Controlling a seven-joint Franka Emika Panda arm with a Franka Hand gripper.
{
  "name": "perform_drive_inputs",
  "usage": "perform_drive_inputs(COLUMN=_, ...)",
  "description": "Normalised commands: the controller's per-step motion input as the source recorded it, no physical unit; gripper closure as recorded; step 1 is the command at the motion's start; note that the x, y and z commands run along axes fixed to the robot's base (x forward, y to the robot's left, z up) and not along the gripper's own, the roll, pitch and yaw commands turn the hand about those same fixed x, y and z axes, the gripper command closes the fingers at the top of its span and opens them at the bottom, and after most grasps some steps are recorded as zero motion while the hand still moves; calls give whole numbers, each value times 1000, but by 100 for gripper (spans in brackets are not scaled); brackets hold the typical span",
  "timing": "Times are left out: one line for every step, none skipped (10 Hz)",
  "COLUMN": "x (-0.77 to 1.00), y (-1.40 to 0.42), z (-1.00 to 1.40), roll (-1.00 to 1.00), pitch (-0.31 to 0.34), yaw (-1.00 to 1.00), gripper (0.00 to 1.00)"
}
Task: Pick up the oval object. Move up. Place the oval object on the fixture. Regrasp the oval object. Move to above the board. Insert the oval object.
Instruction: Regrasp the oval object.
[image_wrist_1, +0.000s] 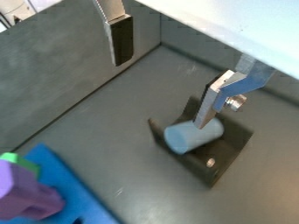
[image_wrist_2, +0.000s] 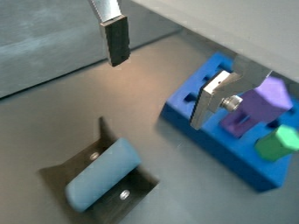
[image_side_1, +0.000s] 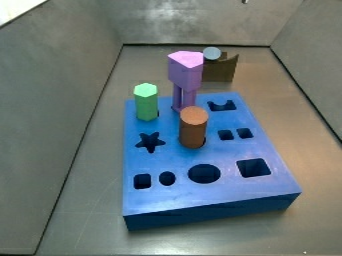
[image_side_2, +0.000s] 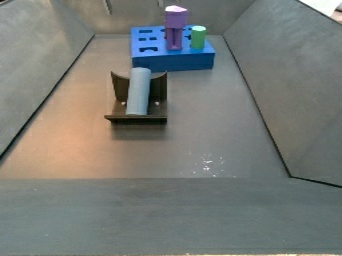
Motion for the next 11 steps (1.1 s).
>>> perform_drive_inputs(x=-41, y=-20, z=6, roll=1000, pitch=-20, yaw=0, gripper=0)
perform_drive_inputs(x=-36, y=-19, z=8, roll=1000, pitch=-28, yaw=1, gripper=0)
perform_drive_inputs(x=-32, y=-14, z=10, roll=1000, pitch=-34, yaw=2, gripper=0)
perform_drive_inputs(x=-34, y=-17, z=7, roll=1000, pitch=-37, yaw=3, gripper=0)
perform_drive_inputs(x=-34, y=-13, z=8, roll=1000, pitch=-37, yaw=3, gripper=0)
perform_drive_inputs(x=-22, y=-18, z=12, roll=1000, pitch=-33, yaw=4, gripper=0)
perform_drive_inputs(x=-15, y=-19, z=11, roll=1000, pitch=-31, yaw=3, gripper=0)
perform_drive_inputs(x=4, y=-20, z=6, roll=1000, pitch=-22, yaw=3, gripper=0)
perform_drive_inputs(x=15, y=-19, z=-6, roll=1000, pitch=-14, yaw=3, gripper=0)
perform_drive_inputs(x=23, y=-23, z=-7, roll=1000, pitch=-4, yaw=3, gripper=0)
perform_drive_inputs(x=33, y=-25, z=-5, roll=1000, pitch=10, yaw=5, gripper=0)
